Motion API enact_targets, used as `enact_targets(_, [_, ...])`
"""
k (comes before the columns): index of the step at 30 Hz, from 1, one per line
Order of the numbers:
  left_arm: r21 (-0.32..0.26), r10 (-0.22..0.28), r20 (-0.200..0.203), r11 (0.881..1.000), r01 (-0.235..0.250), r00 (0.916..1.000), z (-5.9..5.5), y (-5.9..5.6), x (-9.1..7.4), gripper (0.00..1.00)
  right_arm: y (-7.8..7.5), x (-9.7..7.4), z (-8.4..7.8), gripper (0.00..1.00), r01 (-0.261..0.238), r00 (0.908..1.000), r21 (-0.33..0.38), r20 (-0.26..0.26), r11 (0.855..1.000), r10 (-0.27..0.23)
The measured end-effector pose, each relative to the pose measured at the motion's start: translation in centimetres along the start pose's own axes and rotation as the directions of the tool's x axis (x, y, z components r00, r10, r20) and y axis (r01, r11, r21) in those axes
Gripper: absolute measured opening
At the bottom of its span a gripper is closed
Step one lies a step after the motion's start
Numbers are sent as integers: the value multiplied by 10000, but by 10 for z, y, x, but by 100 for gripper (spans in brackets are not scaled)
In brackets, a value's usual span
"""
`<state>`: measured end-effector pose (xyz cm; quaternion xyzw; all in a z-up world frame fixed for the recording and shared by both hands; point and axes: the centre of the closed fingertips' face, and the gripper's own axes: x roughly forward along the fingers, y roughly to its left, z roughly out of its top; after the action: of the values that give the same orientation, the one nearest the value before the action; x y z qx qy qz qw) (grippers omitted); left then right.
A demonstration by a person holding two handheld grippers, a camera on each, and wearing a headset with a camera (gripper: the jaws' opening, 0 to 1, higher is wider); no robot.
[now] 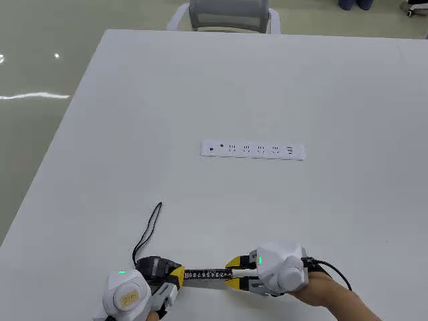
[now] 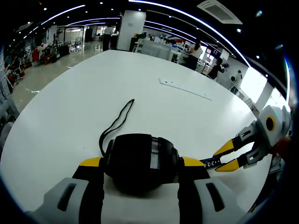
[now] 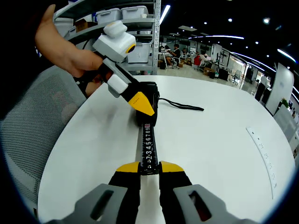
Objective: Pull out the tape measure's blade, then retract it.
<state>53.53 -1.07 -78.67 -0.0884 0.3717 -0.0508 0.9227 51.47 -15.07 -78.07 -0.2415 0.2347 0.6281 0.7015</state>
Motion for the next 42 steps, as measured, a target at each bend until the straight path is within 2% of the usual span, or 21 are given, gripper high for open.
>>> enact_targets(42, [-38, -115, 12, 9999, 115, 9999, 3, -2, -3, 61, 0, 12, 13, 13, -144, 9999, -110, 50, 9998, 145])
